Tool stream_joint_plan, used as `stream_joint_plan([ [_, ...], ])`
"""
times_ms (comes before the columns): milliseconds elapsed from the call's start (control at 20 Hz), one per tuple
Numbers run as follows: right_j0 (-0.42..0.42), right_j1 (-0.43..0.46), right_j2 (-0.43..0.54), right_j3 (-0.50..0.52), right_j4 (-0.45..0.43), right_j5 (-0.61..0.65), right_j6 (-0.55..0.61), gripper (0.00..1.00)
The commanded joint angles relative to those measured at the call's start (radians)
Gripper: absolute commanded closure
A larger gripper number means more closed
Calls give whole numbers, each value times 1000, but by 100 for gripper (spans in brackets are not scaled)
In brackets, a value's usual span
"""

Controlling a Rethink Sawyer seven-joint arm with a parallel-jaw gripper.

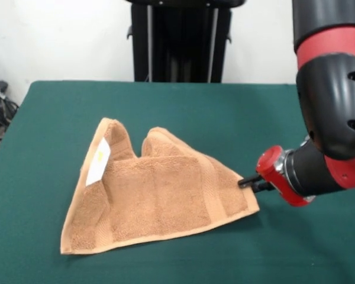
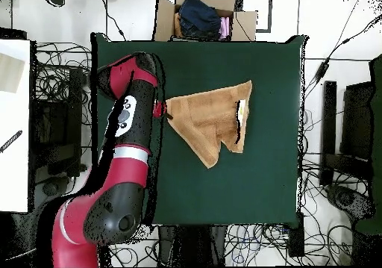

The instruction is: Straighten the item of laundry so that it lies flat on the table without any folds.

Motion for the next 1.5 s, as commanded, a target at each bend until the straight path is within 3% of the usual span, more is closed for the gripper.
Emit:
stream_joint_plan([
  [50,-20,45,10,-64,52,87,315,100],
  [750,-13,28,21,-26,32,53,315,100],
  [800,-13,30,18,-29,32,60,316,0],
  [1200,-6,14,32,12,11,2,293,0],
  [1250,-2,-2,41,47,7,-27,294,0],
  [1500,9,-229,99,436,-29,-259,144,0],
])
